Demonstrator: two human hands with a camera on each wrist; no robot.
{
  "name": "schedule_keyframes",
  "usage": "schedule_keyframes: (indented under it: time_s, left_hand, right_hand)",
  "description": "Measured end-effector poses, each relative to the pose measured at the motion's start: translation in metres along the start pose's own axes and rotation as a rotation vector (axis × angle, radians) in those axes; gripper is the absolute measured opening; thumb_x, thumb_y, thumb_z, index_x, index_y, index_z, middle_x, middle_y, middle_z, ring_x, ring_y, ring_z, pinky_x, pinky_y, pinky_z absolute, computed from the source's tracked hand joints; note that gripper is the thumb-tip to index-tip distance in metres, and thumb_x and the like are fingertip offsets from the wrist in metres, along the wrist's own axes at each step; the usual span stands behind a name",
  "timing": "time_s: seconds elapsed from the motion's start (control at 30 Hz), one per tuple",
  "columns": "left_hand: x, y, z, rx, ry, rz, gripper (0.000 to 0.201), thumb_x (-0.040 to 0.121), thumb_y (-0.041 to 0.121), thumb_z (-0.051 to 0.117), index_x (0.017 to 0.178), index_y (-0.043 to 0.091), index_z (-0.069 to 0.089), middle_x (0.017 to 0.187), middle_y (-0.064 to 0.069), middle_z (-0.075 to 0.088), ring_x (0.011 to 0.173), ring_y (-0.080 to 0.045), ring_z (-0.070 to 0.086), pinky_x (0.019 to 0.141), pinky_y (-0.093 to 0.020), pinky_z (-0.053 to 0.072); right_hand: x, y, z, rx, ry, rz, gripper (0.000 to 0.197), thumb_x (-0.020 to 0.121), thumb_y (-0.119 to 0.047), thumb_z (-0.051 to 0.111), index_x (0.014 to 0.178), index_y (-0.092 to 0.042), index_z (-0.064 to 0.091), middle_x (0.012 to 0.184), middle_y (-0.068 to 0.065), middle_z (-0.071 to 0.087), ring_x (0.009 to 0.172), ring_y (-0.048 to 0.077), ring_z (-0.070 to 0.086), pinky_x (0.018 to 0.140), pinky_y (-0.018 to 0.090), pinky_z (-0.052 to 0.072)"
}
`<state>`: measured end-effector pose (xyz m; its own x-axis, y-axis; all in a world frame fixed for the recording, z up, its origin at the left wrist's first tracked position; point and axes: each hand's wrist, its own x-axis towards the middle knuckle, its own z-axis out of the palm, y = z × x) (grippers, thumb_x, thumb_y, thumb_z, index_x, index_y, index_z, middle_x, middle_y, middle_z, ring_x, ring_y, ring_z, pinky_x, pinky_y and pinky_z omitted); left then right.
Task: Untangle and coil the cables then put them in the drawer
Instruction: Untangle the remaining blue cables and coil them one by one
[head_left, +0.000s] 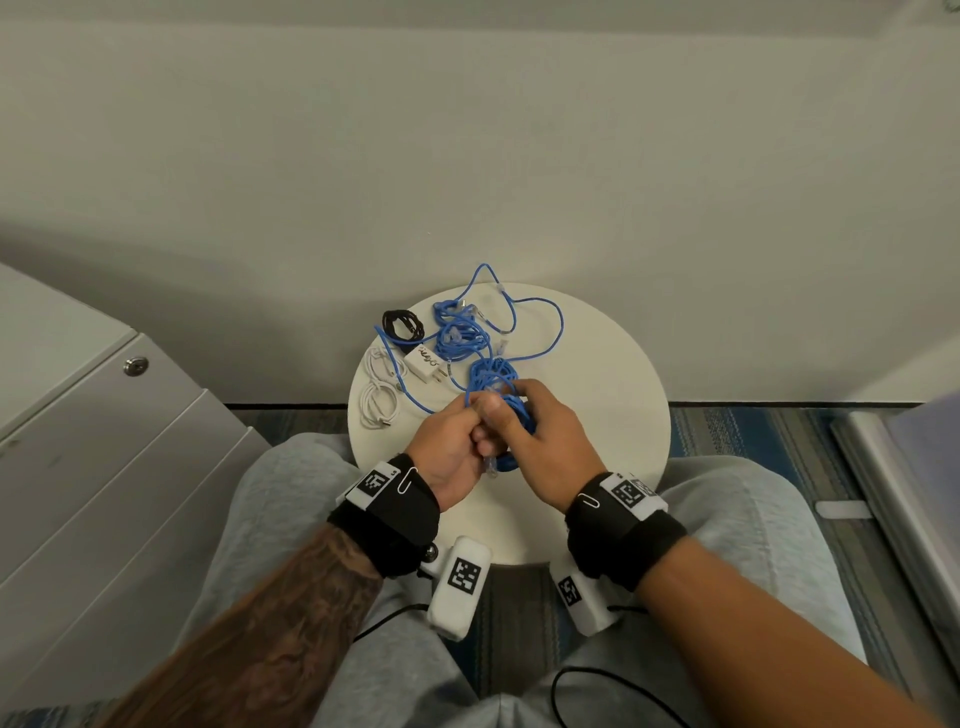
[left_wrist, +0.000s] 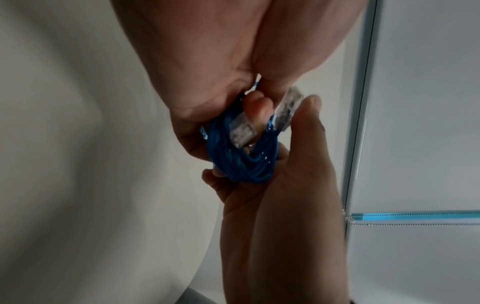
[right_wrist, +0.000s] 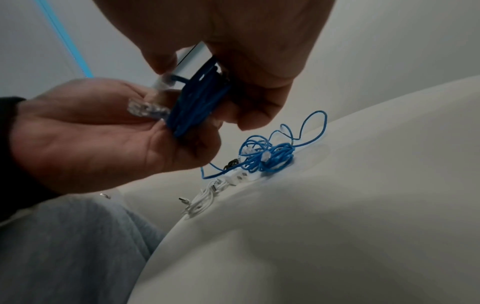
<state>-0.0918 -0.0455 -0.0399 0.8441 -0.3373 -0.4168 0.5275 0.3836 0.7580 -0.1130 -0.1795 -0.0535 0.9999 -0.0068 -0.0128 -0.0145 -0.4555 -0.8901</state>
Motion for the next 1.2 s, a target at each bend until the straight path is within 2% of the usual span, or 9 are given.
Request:
schedule_keyframes:
  time_s: [0.17,0.3,0.43,0.57,0.67,0.8,0.97,1.1,1.2]
  left_hand:
    - [0.004,-0.009,0.001,0.166,-0.037,0.063,0.034,0.104,0.021,0.041,0.13,0.001,0.049,0.065,0.001,0.029,0.053,-0.008,0.028,0.052,-0.02,0.029]
    - [0.002,-0.017,0.001,0.3,-0.121,0.101,0.022,0.101,0.012,0.041,0.122,0.006,0.046,0.066,0.0,0.031,0.053,-0.01,0.033,0.054,-0.024,0.033]
    - [0.002,-0.016,-0.001,0.465,-0.127,0.145,0.015,0.101,0.013,0.049,0.114,0.008,0.048,0.063,0.008,0.045,0.054,-0.007,0.036,0.053,-0.023,0.035]
    - [0.002,-0.01,-0.004,0.544,-0.076,0.163,0.019,0.1,0.014,0.051,0.119,0.011,0.048,0.085,-0.004,0.056,0.054,-0.006,0.039,0.054,-0.022,0.038]
    - [0.002,-0.011,-0.007,0.627,-0.066,0.179,0.018,0.099,0.015,0.053,0.117,0.013,0.049,0.082,-0.008,0.054,0.052,-0.007,0.04,0.053,-0.023,0.038]
    - [0.0,-0.014,-0.007,0.743,-0.089,0.206,0.016,0.099,0.019,0.054,0.113,0.016,0.05,0.072,0.004,0.054,0.051,-0.004,0.044,0.055,-0.022,0.04]
    - [-0.004,-0.014,-0.008,0.827,-0.15,0.157,0.016,0.098,0.028,0.054,0.113,0.023,0.05,0.06,0.015,0.052,0.052,-0.005,0.043,0.056,-0.026,0.041]
    - [-0.009,-0.013,-0.002,0.637,-0.208,0.031,0.023,0.102,0.029,0.046,0.115,0.014,0.055,0.059,0.009,0.039,0.055,-0.009,0.037,0.06,-0.026,0.038]
    - [-0.008,-0.013,-0.001,0.573,-0.251,-0.017,0.024,0.104,0.028,0.041,0.111,0.013,0.058,0.06,0.006,0.031,0.054,-0.009,0.031,0.056,-0.021,0.033]
  right_hand:
    - [0.004,0.0,-0.005,-0.044,0.039,0.029,0.041,0.093,-0.069,0.043,0.099,-0.03,0.056,0.073,0.001,0.069,0.066,0.017,0.067,0.069,0.044,0.057]
    - [0.01,-0.003,-0.013,0.044,0.063,0.038,0.035,0.102,-0.045,0.049,0.087,-0.014,0.058,0.075,-0.002,0.069,0.064,0.011,0.059,0.066,0.033,0.05]
    - [0.012,-0.006,-0.02,0.146,0.003,0.089,0.038,0.101,-0.04,0.053,0.088,-0.006,0.063,0.07,-0.009,0.068,0.06,0.004,0.055,0.063,0.023,0.045]
    - [0.014,-0.007,-0.031,0.271,-0.072,0.076,0.024,0.096,-0.031,0.064,0.092,-0.008,0.066,0.089,0.014,0.073,0.076,0.017,0.065,0.076,0.031,0.054]
    - [0.014,-0.009,-0.042,0.313,-0.166,0.09,0.008,0.094,-0.015,0.067,0.092,-0.008,0.067,0.086,0.008,0.074,0.08,0.019,0.068,0.079,0.026,0.055]
    - [0.012,-0.009,-0.043,0.399,-0.17,0.161,0.007,0.094,-0.005,0.063,0.091,-0.005,0.069,0.086,0.009,0.073,0.083,0.015,0.067,0.083,0.024,0.053]
    - [0.021,-0.007,-0.061,0.609,0.028,0.213,0.02,0.096,-0.008,0.058,0.081,-0.014,0.069,0.085,0.0,0.071,0.08,0.013,0.062,0.089,0.033,0.041]
    - [0.025,-0.005,-0.074,0.547,0.222,0.121,0.021,0.099,-0.013,0.058,0.081,-0.017,0.068,0.086,-0.001,0.069,0.08,0.011,0.057,0.083,0.029,0.043]
    - [0.026,-0.008,-0.073,0.517,0.299,0.073,0.015,0.098,-0.011,0.058,0.086,-0.011,0.066,0.088,0.0,0.069,0.08,0.005,0.061,0.078,0.017,0.047]
